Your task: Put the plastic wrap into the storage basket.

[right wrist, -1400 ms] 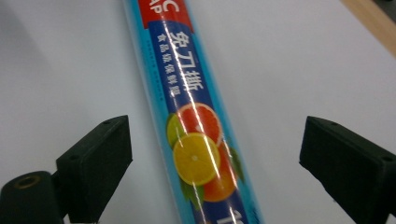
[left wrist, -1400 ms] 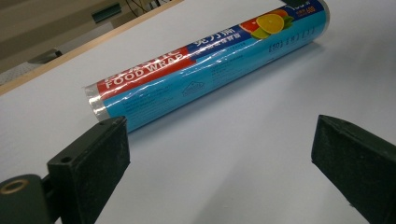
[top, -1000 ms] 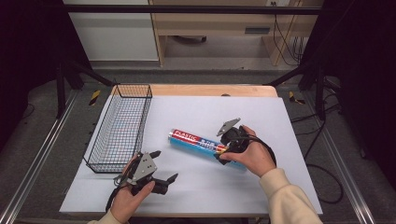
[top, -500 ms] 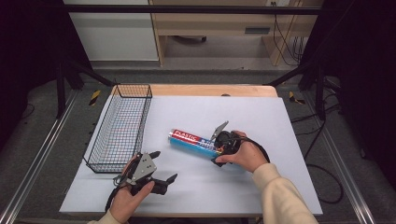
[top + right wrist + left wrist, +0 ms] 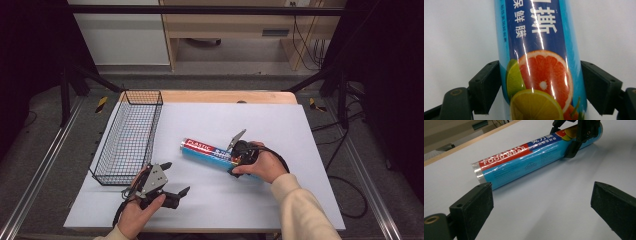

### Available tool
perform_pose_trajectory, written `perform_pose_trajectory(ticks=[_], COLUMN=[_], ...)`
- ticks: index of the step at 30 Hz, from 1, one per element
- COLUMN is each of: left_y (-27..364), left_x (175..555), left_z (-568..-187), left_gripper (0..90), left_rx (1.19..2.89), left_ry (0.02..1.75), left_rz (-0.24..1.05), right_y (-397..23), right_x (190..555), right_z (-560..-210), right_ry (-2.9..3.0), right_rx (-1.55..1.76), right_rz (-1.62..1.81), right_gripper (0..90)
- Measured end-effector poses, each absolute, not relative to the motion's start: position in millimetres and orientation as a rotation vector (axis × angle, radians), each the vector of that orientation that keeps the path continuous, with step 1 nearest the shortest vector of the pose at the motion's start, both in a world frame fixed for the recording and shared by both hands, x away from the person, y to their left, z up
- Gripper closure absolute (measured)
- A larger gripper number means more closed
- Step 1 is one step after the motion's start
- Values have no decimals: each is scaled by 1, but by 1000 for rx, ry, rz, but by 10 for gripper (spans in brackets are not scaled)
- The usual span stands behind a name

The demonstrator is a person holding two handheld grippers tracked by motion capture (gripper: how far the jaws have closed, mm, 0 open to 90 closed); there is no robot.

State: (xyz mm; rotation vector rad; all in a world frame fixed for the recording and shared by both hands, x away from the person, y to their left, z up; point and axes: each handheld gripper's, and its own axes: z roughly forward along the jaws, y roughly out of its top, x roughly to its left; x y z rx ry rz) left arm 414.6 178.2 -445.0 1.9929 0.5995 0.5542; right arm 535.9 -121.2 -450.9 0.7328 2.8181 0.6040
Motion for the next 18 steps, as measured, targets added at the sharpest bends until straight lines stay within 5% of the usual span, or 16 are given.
perform_pose_trajectory(ticks=[18], left_y=[178], left_x=[415], left_z=[-446], left_gripper=[45], left_rx=[2000], left_ry=[600], left_rz=[555], right_y=[-122], right_x=[537], right_z=[-453], right_ry=[2828], right_rx=[724], right_rz=[595], right_gripper=[278])
